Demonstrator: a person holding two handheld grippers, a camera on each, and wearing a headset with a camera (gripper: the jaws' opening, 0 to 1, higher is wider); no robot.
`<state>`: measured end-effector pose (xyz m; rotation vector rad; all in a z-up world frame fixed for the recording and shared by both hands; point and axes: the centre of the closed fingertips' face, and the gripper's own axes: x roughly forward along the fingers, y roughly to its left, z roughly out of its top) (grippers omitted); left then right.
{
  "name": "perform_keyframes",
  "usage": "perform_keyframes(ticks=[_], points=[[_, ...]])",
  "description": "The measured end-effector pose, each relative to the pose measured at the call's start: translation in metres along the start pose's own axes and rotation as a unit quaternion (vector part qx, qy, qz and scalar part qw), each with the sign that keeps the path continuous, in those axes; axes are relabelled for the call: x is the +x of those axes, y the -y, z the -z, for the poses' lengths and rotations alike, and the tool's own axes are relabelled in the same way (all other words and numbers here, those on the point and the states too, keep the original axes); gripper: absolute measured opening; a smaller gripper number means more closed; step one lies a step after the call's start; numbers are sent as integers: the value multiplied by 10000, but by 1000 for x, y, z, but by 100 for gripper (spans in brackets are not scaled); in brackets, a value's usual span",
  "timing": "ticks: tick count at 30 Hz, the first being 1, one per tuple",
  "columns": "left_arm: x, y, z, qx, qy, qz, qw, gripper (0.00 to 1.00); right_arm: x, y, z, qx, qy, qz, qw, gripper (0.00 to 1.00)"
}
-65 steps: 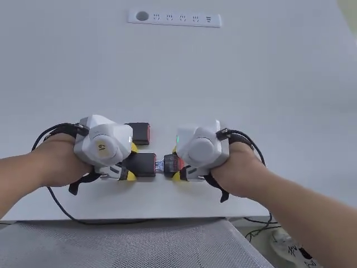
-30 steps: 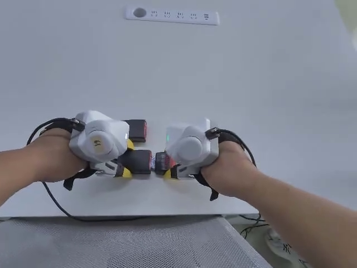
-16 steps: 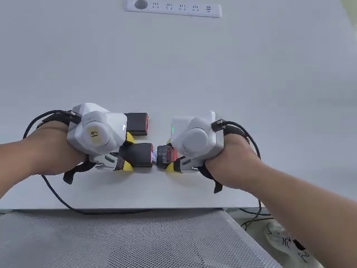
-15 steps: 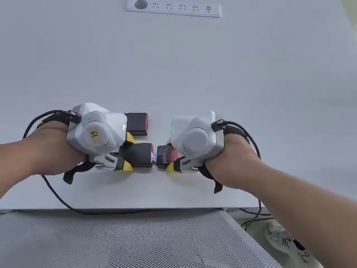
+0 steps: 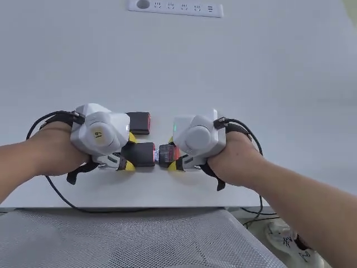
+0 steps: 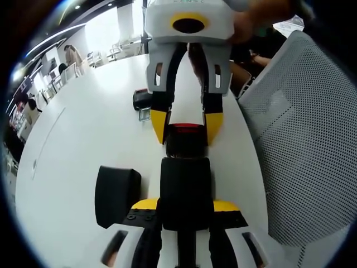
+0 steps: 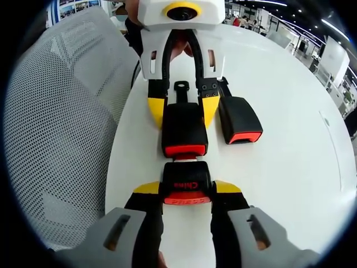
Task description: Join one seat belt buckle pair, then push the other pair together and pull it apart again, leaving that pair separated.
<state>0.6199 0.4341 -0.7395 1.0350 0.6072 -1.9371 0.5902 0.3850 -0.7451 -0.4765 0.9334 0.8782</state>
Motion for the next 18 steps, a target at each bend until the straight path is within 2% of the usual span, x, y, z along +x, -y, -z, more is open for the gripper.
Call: perform_keyframes(ticks=[18], points=[[1, -2, 0, -13, -173, -66, 9998, 33, 1, 0, 0, 17, 84, -31, 10000, 32]])
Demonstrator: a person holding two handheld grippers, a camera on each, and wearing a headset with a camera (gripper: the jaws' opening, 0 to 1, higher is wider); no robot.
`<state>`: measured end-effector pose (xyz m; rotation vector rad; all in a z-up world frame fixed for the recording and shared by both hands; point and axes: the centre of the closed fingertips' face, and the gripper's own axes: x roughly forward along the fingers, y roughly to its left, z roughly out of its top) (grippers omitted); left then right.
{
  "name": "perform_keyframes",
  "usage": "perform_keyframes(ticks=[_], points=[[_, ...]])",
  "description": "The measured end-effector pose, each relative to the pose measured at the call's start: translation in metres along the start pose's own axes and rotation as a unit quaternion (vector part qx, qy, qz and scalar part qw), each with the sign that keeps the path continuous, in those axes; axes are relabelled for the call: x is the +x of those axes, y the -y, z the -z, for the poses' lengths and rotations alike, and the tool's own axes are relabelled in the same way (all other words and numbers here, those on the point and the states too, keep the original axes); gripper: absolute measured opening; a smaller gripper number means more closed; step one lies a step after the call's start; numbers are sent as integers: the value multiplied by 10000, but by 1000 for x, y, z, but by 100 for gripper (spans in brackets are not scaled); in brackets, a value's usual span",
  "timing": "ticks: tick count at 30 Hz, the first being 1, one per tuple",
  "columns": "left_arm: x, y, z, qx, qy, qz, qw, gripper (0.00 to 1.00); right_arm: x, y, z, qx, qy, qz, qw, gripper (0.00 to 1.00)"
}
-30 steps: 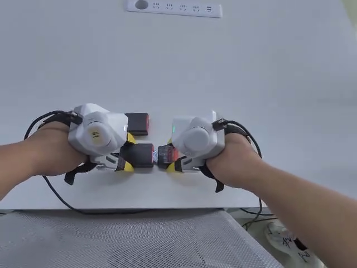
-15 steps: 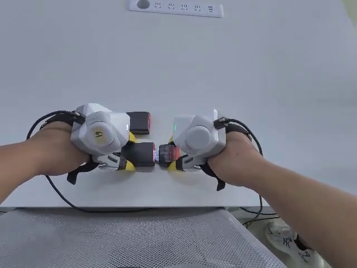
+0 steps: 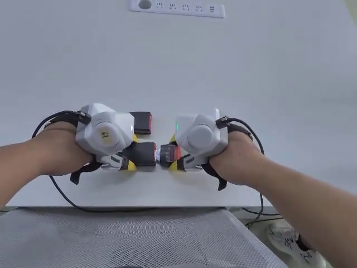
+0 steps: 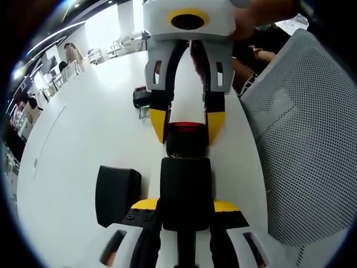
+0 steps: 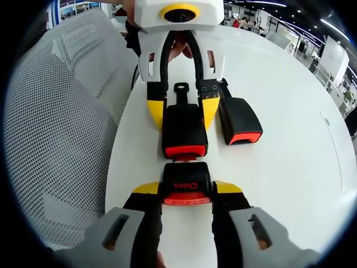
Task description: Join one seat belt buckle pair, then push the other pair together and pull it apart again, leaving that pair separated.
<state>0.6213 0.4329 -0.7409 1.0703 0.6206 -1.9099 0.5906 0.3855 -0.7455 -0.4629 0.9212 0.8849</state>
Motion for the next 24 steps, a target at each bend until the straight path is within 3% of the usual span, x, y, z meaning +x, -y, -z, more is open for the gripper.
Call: perform_keyframes(ticks=[8, 9, 11, 18, 24], points=[[1, -1, 0, 25, -68, -6, 10000, 35, -1, 0, -3, 29, 126, 13, 9999, 34], [1, -3, 0, -7, -69, -57, 10000, 37, -1, 0, -3, 189, 147, 50, 9997, 34], [0, -5, 1, -11, -105, -130, 9999, 42, -2, -1, -3, 158, 173, 57, 9997, 34], [-14, -1, -13, -51, 100, -214, 9997, 45, -13, -5, -11, 309, 320, 162, 9989, 37], [-28, -7, -28, -167, 296, -322, 9989, 47, -34, 0, -22, 241, 461, 321, 9981, 37]])
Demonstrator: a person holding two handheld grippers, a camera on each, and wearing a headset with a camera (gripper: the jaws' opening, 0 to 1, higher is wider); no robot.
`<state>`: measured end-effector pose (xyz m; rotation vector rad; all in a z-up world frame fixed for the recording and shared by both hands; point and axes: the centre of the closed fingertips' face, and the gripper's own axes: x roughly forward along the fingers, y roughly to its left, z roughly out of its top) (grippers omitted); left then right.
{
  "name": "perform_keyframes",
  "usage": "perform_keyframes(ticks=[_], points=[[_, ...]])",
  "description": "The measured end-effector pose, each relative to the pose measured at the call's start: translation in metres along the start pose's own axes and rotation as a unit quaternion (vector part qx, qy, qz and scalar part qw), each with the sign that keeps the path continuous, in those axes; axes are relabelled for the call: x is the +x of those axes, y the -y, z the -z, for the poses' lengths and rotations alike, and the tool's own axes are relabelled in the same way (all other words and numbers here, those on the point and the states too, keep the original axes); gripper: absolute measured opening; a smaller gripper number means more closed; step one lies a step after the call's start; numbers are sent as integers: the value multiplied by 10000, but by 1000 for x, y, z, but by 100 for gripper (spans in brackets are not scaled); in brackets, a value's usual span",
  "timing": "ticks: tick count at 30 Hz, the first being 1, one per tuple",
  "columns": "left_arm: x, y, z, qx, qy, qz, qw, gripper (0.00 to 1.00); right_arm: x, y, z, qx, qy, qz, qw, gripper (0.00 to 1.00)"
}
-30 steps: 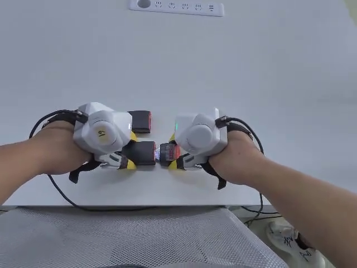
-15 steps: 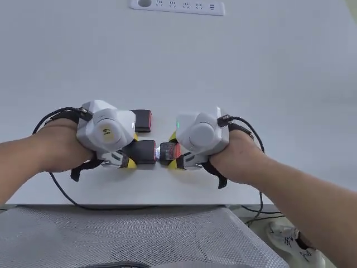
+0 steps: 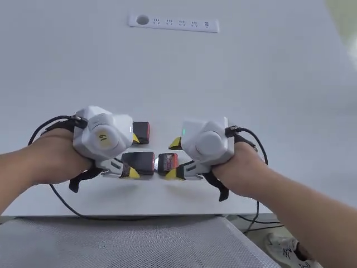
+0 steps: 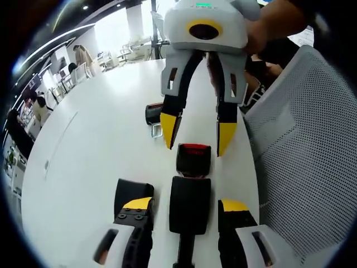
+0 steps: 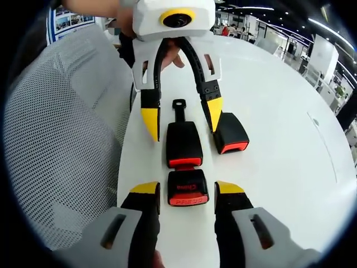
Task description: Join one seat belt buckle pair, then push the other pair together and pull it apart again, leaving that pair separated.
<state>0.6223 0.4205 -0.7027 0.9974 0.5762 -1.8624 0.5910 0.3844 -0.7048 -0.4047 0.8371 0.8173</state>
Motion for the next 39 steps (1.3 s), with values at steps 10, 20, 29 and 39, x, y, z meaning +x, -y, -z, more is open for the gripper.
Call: perform_keyframes(ticks=[10, 20, 29, 39], points=[[-10, -33, -7, 107, 77, -271, 9995, 47, -28, 37, 1, -145, -26, 360, 9992, 35], [-4, -56, 1, 116, -23, -307, 9995, 47, -36, 64, 39, -236, -377, 473, 9979, 34], [5, -77, 15, 280, -201, -312, 9989, 48, -38, 77, 66, -315, -716, 508, 9956, 31], [21, -77, 28, 392, -384, -21, 9985, 44, -36, 83, 81, -459, -936, 201, 9943, 32]])
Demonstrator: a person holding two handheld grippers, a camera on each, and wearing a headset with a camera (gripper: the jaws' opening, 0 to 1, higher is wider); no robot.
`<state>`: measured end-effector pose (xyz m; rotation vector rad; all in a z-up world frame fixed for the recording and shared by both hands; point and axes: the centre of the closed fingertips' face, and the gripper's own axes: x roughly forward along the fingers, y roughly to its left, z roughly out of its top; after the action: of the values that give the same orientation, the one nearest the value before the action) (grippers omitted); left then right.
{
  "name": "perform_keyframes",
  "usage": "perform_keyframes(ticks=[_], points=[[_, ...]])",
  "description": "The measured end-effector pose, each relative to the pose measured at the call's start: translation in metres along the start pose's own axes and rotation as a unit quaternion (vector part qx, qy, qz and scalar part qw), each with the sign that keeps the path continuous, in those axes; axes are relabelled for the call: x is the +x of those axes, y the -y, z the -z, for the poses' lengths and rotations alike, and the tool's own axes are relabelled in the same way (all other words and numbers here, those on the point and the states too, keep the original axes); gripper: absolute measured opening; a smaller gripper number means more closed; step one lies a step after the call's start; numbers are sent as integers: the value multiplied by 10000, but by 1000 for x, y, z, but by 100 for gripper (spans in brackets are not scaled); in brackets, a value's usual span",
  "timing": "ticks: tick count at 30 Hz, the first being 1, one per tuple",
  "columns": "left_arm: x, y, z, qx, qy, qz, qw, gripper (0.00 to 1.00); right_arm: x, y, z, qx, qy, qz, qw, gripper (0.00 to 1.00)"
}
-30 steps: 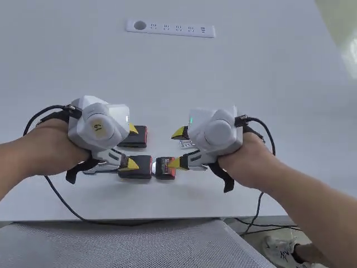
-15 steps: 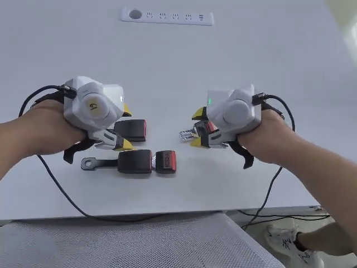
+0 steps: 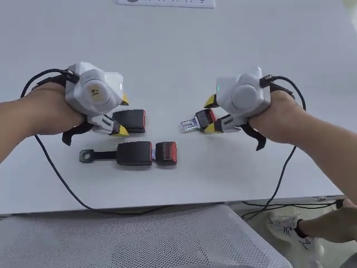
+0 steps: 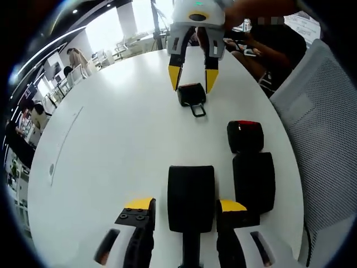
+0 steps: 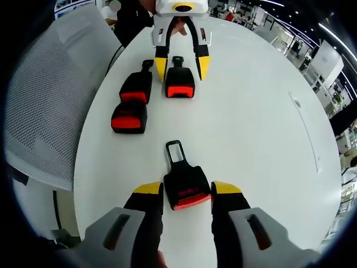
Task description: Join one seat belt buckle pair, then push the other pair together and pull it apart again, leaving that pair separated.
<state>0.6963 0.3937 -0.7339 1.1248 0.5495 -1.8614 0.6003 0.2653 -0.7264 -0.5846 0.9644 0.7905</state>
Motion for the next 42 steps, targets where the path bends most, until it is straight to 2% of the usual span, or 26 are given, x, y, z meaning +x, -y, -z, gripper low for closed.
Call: perform_keyframes(ticks=[9, 14, 19, 24, 37, 42], points=[[6, 7, 2, 89, -54, 285, 9995, 35, 8, 1, 1, -169, -43, -86, 9998, 33], [7, 7, 1, 91, -43, 291, 9995, 35, 10, 2, 1, -72, -13, -69, 9999, 33], [7, 6, 1, 69, -27, 255, 9996, 35, 11, 4, 0, 253, 23, 15, 9997, 33], [7, 7, 1, 63, -61, 230, 9997, 35, 12, 4, 0, 397, 30, 49, 9992, 33], [7, 6, 1, -32, -33, 184, 9998, 34, 13, 6, -2, 511, 35, 143, 9986, 32], [7, 6, 1, -35, -55, 198, 9998, 34, 17, 4, -15, 564, 121, 103, 9983, 30]])
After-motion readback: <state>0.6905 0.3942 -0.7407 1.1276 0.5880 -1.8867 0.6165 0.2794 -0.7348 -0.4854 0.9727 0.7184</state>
